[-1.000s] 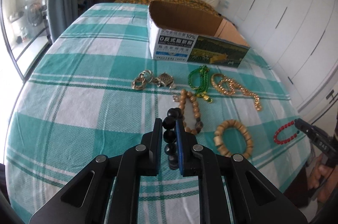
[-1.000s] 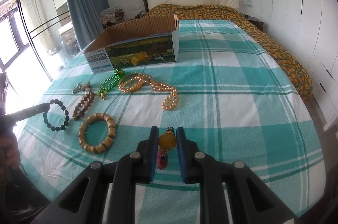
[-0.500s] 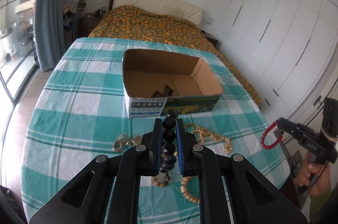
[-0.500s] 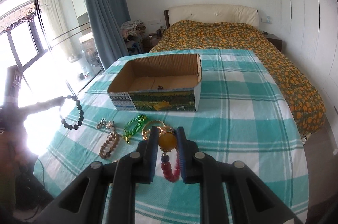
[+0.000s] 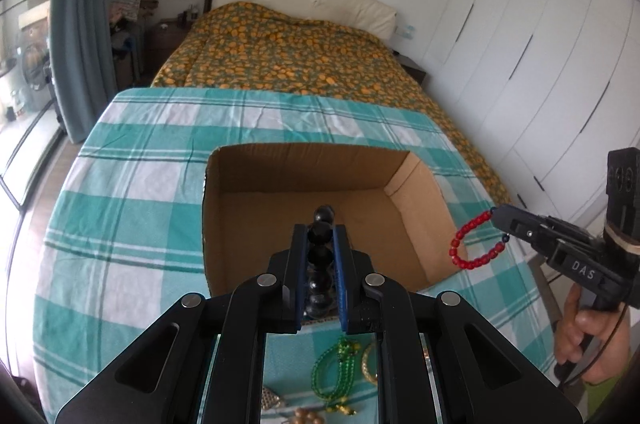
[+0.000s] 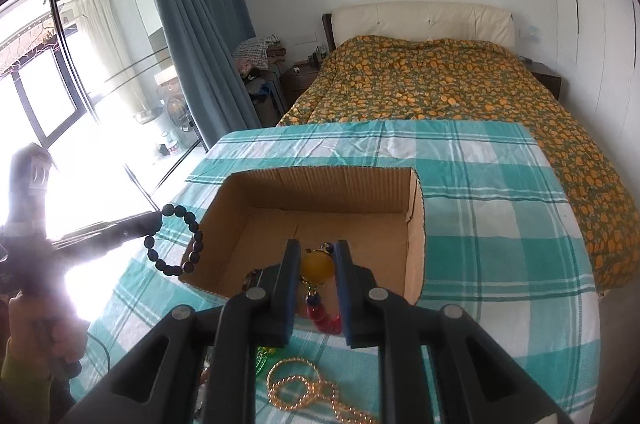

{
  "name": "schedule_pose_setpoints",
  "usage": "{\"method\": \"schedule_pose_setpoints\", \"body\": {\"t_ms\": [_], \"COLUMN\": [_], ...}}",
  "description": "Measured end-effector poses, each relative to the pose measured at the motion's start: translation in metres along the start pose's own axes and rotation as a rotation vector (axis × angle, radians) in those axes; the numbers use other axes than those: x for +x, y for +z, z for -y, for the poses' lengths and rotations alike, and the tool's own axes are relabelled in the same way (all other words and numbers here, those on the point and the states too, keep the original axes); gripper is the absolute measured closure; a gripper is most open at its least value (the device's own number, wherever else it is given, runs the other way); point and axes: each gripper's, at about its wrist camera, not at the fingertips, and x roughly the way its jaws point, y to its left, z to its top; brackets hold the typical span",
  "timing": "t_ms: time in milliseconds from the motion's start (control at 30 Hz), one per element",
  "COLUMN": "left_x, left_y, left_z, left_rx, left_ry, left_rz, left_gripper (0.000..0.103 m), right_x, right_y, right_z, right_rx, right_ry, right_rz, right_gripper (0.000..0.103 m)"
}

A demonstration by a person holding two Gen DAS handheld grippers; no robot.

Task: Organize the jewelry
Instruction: 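Carry both bracelets into the cardboard box and open both tools, then lift both open tools out of the box and back over the table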

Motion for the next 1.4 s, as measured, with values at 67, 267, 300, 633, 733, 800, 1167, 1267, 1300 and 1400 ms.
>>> {"method": "schedule_pose_setpoints", "body": {"t_ms": [67,267,300,633,733,800,1167,1267,1300,1400], "left_x": [0.021,0.064,0.065,0.007,-0.019,-0.033,-0.122,-0.151,-0.160,-0.182], "left_y": [0.001,-0.009,-0.013,-0.069,-0.094,-0.109,-0.199,-0.217,-0.222,-0.237], "left_z": [-0.001,0.001,0.000,-0.007,-0.007,-0.008,-0.014,-0.019,-0.021,-0.029], "left_rx": [0.008,0.068,0.066,0.048,0.062,0.066,0.062,0.067,0.063,0.028], "left_ry": [0.016,0.102,0.122,0.178,0.195,0.212,0.282,0.321,0.332,0.357], "left_rz": [-0.024,-0.065,-0.065,0.006,0.016,0.017,0.012,0.020,0.024,0.040], "left_gripper": [0.092,0.064,0.049,0.011,0.010,0.009,0.008,0.007,0.006,0.004], "right_x": [0.028,0.074,0.073,0.023,-0.001,-0.016,-0.086,-0.108,-0.115,-0.132], "right_y": [0.002,-0.003,-0.006,-0.059,-0.087,-0.108,-0.220,-0.240,-0.247,-0.265], "right_z": [0.002,0.002,0.001,-0.010,-0.012,-0.011,0.018,0.027,0.028,0.028], "right_rx": [-0.006,-0.017,-0.011,-0.044,-0.068,-0.075,-0.038,-0.029,-0.032,-0.035], "right_ry": [-0.018,-0.045,-0.049,-0.119,-0.152,-0.168,-0.273,-0.316,-0.333,-0.364], "right_rz": [-0.035,-0.081,-0.068,0.012,0.024,0.023,-0.023,-0.021,-0.021,-0.022], "right_gripper": [0.085,0.074,0.054,0.044,0.044,0.044,0.043,0.043,0.043,0.043]}}
